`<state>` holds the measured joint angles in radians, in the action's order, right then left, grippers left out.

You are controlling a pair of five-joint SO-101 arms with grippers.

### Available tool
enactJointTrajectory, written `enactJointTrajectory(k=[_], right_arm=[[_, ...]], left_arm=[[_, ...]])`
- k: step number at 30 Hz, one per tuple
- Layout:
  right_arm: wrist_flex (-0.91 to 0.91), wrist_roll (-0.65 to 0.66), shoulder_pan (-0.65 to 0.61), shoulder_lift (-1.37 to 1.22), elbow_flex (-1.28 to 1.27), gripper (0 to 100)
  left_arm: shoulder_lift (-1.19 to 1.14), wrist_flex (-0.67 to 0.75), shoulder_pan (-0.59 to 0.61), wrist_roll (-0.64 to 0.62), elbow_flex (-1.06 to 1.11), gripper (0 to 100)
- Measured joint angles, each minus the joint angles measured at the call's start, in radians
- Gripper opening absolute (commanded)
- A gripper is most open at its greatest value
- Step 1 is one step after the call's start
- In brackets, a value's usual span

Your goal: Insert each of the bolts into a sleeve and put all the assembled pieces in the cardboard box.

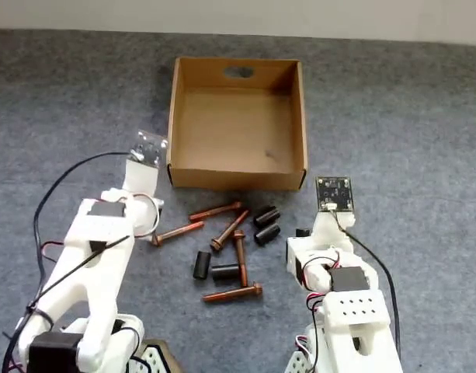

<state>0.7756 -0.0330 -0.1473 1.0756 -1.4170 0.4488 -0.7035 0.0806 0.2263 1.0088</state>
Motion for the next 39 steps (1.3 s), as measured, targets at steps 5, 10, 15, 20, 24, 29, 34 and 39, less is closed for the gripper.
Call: enactJointTrajectory(k=[5, 10, 15, 20, 24, 29, 34, 39], right_arm=[[0.0, 0.011, 0.0, 0.0, 0.0, 0.6], [0.0, 0.026, 0.0, 0.0, -0.006, 0.6], [0.0, 0.028, 0.0, 0.002, -0.006, 0.6], [0.0, 0.028, 0.0, 0.002, -0.006, 0.6], [0.0, 0.028, 0.0, 0.002, -0.006, 0.6], [0.0, 0.032, 0.0, 0.002, -0.006, 0.6], [0.0, 0.032, 0.0, 0.002, -0.006, 0.6], [0.0, 0.032, 0.0, 0.002, -0.006, 0.6]], left_arm=[[0.0, -0.253, -0.052, -0.103, -0.103, 18], [-0.003, -0.445, -0.138, -0.431, -0.146, 21], [-0.003, -0.423, -0.186, -0.741, -0.13, 20], [-0.003, -0.247, -0.184, -0.795, -0.02, 20], [0.003, -0.11, -0.189, -0.799, 0.075, 20], [0.009, -0.078, -0.18, -0.799, 0.098, 21], [0.0, -0.026, -0.087, -0.806, 0.081, 21], [-0.002, -0.018, -0.043, -0.806, 0.071, 21]])
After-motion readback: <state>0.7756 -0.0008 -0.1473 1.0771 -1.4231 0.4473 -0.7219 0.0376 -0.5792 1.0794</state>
